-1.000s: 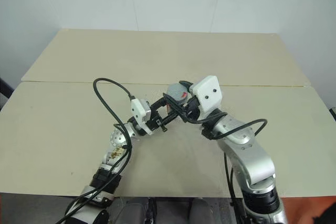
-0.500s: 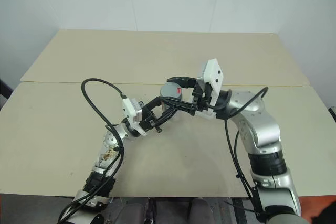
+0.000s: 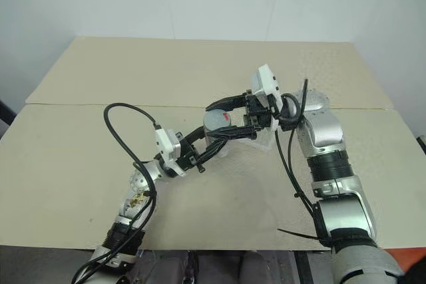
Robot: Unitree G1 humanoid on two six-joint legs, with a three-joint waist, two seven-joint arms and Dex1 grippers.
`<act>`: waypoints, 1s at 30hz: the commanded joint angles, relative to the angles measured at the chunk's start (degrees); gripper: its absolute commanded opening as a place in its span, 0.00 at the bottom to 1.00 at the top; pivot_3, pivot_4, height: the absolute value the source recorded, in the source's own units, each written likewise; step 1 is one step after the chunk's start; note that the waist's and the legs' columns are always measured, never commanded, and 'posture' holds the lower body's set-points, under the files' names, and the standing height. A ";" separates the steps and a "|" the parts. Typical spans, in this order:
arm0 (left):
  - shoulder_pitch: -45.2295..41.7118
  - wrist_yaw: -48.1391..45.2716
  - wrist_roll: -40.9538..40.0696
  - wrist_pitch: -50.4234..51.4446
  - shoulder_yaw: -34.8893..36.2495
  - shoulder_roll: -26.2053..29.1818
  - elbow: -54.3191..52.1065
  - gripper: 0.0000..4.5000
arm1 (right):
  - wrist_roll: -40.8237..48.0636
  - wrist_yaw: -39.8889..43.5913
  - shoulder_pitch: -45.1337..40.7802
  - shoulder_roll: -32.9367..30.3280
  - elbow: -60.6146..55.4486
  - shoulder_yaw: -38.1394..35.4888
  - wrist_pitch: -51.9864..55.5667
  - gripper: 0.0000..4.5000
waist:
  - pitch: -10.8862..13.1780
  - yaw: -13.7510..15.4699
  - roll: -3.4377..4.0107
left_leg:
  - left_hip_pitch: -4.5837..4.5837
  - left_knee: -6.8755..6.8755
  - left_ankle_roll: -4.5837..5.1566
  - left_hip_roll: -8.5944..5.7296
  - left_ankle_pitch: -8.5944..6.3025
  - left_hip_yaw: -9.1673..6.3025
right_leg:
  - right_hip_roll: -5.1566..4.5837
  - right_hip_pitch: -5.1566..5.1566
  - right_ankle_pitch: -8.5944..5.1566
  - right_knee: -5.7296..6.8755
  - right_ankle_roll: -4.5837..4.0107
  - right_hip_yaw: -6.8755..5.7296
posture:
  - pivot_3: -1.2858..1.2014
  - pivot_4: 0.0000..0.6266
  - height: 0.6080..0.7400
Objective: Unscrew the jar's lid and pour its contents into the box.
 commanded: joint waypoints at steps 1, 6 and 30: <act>-0.54 -1.15 -0.54 -0.31 -1.46 -0.10 -5.00 0.42 | -0.80 4.10 -3.32 1.11 3.84 0.71 -2.00 0.62 | 0.00 -0.01 0.00 | 0.00 0.00 -0.05 0.00 0.03 0.00 | 0.00 -0.01 0.00 0.00 0.00 0.00 | 0.52 0.24 1.00; -0.63 -0.87 -0.45 -0.04 -2.10 -0.52 -5.02 0.42 | 0.18 5.38 -5.52 0.22 7.66 2.24 -3.13 0.62 | 0.00 0.11 0.00 | -0.01 0.00 -0.09 0.00 0.05 0.00 | 0.00 -0.01 0.00 0.01 0.00 0.00 | 0.52 0.24 1.00; -1.35 -2.46 -1.00 -0.53 -1.47 -0.84 -2.12 0.42 | 6.45 5.38 -2.75 -4.89 7.58 -0.15 -6.25 0.99 | 0.00 0.24 0.00 | -0.06 0.01 -0.11 0.05 0.06 0.00 | -0.05 -0.03 0.01 0.00 0.01 0.00 | 0.52 0.24 1.00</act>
